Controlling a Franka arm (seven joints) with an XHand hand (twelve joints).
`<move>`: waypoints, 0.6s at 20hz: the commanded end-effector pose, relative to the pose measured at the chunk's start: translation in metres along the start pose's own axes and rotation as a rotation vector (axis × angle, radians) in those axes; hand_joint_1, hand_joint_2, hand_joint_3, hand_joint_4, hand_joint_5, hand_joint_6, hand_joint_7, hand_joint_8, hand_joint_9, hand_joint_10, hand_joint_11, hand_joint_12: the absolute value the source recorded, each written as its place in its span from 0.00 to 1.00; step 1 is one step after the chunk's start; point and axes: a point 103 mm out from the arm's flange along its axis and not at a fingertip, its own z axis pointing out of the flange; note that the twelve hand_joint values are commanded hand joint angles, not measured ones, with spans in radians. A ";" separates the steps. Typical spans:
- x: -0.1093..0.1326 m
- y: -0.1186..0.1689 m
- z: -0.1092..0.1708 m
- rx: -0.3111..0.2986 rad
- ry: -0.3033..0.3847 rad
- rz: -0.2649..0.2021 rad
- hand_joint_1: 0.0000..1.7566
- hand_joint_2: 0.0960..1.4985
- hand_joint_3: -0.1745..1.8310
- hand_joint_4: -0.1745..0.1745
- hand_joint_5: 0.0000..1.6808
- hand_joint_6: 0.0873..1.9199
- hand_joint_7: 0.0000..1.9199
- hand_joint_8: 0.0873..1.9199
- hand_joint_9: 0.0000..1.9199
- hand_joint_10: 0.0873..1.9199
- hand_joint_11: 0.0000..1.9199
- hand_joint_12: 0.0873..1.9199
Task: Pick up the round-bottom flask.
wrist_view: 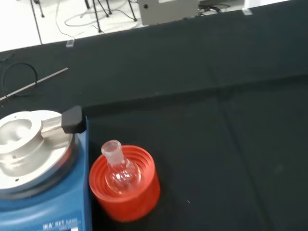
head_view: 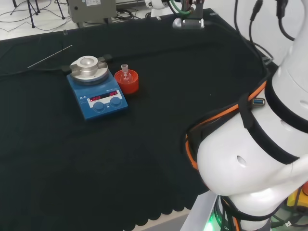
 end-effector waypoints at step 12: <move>-0.004 0.088 0.081 0.026 0.106 -0.080 0.22 0.74 0.17 0.35 0.20 0.00 0.04 0.24 0.09 0.33 0.00 0.59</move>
